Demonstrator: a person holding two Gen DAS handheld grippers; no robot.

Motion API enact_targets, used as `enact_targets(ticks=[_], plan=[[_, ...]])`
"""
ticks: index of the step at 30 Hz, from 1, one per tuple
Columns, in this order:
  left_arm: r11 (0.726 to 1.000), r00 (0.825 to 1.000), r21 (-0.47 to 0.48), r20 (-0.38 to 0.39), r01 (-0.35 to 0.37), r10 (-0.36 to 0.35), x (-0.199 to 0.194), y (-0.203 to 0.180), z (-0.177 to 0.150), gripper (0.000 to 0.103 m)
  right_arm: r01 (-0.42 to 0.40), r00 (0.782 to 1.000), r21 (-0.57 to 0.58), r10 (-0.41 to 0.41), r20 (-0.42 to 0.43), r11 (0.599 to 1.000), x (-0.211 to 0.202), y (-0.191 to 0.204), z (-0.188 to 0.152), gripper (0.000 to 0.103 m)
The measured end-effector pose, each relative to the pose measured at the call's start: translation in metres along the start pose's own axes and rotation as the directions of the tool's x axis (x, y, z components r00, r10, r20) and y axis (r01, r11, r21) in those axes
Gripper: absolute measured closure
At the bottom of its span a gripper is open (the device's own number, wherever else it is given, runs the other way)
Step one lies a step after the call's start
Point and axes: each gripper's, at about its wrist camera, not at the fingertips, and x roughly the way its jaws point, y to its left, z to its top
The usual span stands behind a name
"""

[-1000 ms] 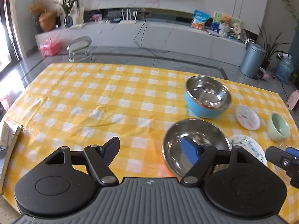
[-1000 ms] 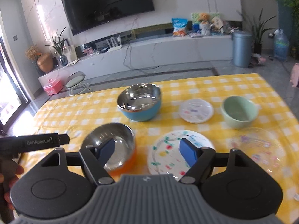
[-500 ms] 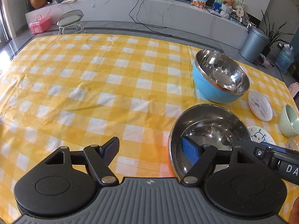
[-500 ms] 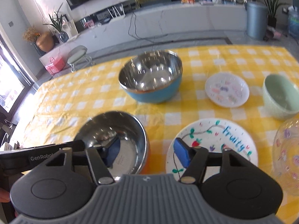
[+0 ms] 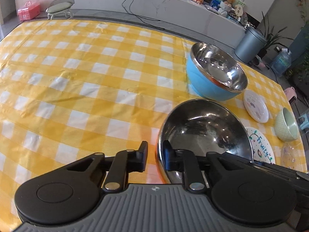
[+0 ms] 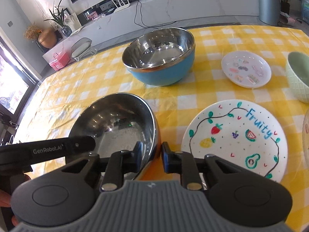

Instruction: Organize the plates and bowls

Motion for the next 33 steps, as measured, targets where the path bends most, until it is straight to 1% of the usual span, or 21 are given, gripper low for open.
enact_targets(ticks=[1,2,3,5,11,13,16,19,22,25,29,33], plan=[[1.0,1.0,0.013,0.001,0.002,-0.002,0.0,-0.002,0.0,0.087,-0.003,1.0,0.006,0.003,0.001,1.0,0.0,-0.001,-0.001,0.084],[1.0,1.0,0.021,0.0,0.01,-0.01,0.0,-0.003,0.0,0.093,-0.007,1.0,0.011,0.007,0.002,1.0,0.0,-0.002,-0.001,0.084],[1.0,1.0,0.028,0.001,0.006,-0.006,0.0,-0.004,-0.001,0.093,-0.01,1.0,0.015,0.01,0.003,1.0,-0.001,-0.003,-0.001,0.084],[0.999,1.0,0.037,0.006,0.002,-0.002,-0.001,-0.006,-0.002,0.094,-0.011,1.0,0.019,0.011,0.003,1.0,-0.002,-0.003,-0.002,0.085],[1.0,1.0,0.027,0.0,0.004,-0.004,-0.005,-0.005,-0.004,0.094,-0.011,1.0,0.026,0.011,-0.004,1.0,-0.005,-0.004,-0.003,0.086],[1.0,1.0,0.028,0.011,0.004,-0.005,-0.011,-0.006,-0.005,0.094,-0.016,1.0,0.034,0.017,-0.012,0.999,-0.007,-0.005,-0.003,0.086],[1.0,1.0,0.019,0.016,0.009,-0.009,-0.018,-0.008,-0.006,0.094,-0.022,1.0,0.043,0.022,-0.012,0.999,-0.015,-0.005,-0.006,0.087],[1.0,1.0,0.03,0.008,0.007,-0.007,-0.027,-0.013,-0.009,0.094,-0.019,1.0,0.041,0.02,-0.009,0.999,-0.026,-0.004,-0.009,0.087],[0.999,1.0,0.038,0.006,0.005,-0.006,-0.037,-0.018,-0.016,0.094,-0.023,1.0,0.046,0.024,-0.008,0.999,-0.038,-0.006,-0.016,0.087],[1.0,1.0,0.026,0.0,0.013,-0.013,-0.046,-0.021,-0.026,0.094,-0.039,0.999,0.068,0.04,-0.012,0.997,-0.05,-0.011,-0.023,0.087],[1.0,1.0,0.007,-0.003,0.009,-0.009,-0.059,-0.026,-0.043,0.094,-0.047,0.999,0.068,0.048,-0.017,0.997,-0.067,-0.015,-0.035,0.087],[1.0,1.0,-0.015,-0.003,0.018,-0.018,-0.073,-0.029,-0.058,0.094,-0.055,0.998,0.05,0.054,0.013,0.997,-0.089,-0.015,-0.042,0.087]])
